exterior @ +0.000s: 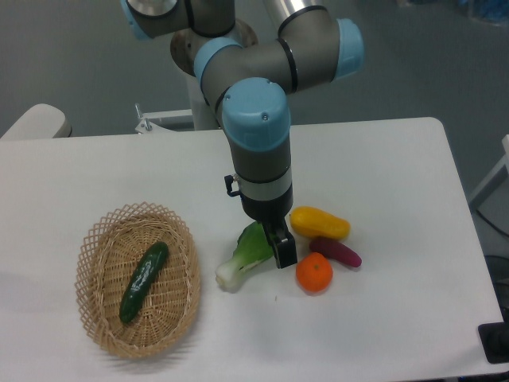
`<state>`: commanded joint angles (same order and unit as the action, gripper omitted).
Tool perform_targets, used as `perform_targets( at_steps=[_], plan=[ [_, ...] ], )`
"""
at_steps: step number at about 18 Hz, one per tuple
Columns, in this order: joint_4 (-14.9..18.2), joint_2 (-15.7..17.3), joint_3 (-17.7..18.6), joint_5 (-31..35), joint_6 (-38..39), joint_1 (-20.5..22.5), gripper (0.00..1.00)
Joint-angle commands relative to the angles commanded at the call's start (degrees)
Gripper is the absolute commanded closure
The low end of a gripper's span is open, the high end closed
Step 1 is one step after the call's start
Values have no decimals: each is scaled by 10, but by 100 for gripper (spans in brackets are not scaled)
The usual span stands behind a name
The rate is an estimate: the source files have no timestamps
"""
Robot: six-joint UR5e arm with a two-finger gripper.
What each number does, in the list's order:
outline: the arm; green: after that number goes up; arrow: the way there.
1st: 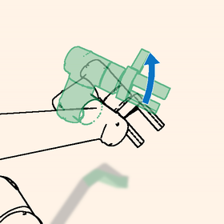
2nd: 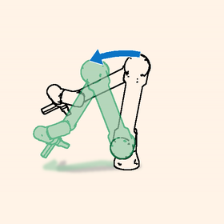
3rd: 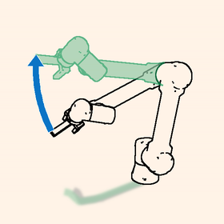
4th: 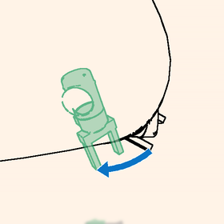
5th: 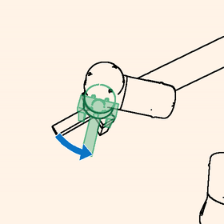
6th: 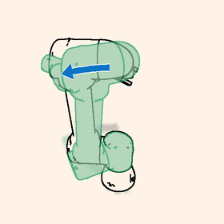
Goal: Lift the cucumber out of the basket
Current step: 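Move the gripper from above the bok choy toward the wicker basket, then lower the open gripper over the green cucumber in the basket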
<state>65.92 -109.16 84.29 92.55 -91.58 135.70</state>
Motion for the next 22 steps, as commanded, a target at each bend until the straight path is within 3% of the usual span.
perform_targets(
  at_steps=[4, 10, 14, 22],
  plan=[
    [2, -3, -8, 14, 0, -2, 0],
    [-1, -7, 11, 11, 31, -18, 0],
    [-32, -17, 34, 14, 180, -45, 0],
    [-33, -40, 37, 6, 456, -97, 0]
  ],
)
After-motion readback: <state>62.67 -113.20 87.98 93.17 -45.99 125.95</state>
